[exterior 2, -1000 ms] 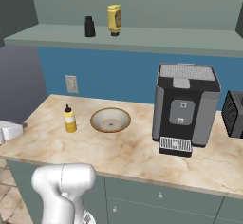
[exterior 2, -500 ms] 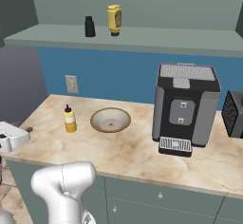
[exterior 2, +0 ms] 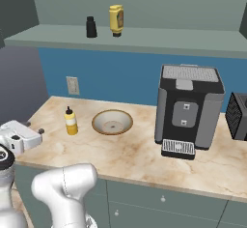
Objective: There are various items on the counter. Only move the condiments/shakers into the cabinet.
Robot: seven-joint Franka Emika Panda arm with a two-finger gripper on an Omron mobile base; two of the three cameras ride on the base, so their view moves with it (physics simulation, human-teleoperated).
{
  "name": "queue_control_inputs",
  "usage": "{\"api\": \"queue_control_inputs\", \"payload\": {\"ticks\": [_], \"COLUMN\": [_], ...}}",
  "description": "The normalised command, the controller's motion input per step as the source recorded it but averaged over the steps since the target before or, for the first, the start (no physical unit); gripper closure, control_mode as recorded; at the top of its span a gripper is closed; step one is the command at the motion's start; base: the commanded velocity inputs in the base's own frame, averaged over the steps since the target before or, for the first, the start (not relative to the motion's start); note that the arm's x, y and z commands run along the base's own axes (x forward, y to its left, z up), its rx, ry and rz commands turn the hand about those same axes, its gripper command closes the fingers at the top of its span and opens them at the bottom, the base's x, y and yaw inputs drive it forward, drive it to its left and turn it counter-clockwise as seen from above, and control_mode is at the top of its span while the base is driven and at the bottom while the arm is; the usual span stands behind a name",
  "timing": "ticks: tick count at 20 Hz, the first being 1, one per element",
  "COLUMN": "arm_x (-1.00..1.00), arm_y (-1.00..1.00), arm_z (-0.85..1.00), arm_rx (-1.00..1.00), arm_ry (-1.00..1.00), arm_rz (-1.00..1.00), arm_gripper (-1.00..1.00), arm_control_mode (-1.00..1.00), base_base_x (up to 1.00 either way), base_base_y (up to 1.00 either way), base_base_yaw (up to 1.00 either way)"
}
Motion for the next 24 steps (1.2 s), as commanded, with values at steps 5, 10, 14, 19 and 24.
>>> {"api": "queue_control_inputs", "payload": {"ticks": [5, 10, 14, 19, 24], "arm_x": [0.55, 0.35, 0.11, 0.08, 0.12], "arm_y": [0.00, 0.00, 0.00, 0.00, -0.09], "arm_z": [-0.09, -0.04, -0.17, -0.25, -0.20], "arm_rx": [0.00, 0.00, 0.00, 0.00, 0.00], "arm_ry": [0.00, 0.01, 0.08, 0.12, 0.02], "arm_rz": [0.00, 0.00, 0.00, 0.00, 0.00], "arm_gripper": [-1.00, -1.00, -1.00, -1.00, -1.00], "arm_control_mode": [-1.00, -1.00, -1.00, -1.00, -1.00], "base_base_x": [0.00, 0.00, 0.00, 0.00, 0.00], "base_base_y": [0.00, 0.00, 0.00, 0.00, 0.00], "base_base_yaw": [0.00, 0.00, 0.00, 0.00, 0.00]}}
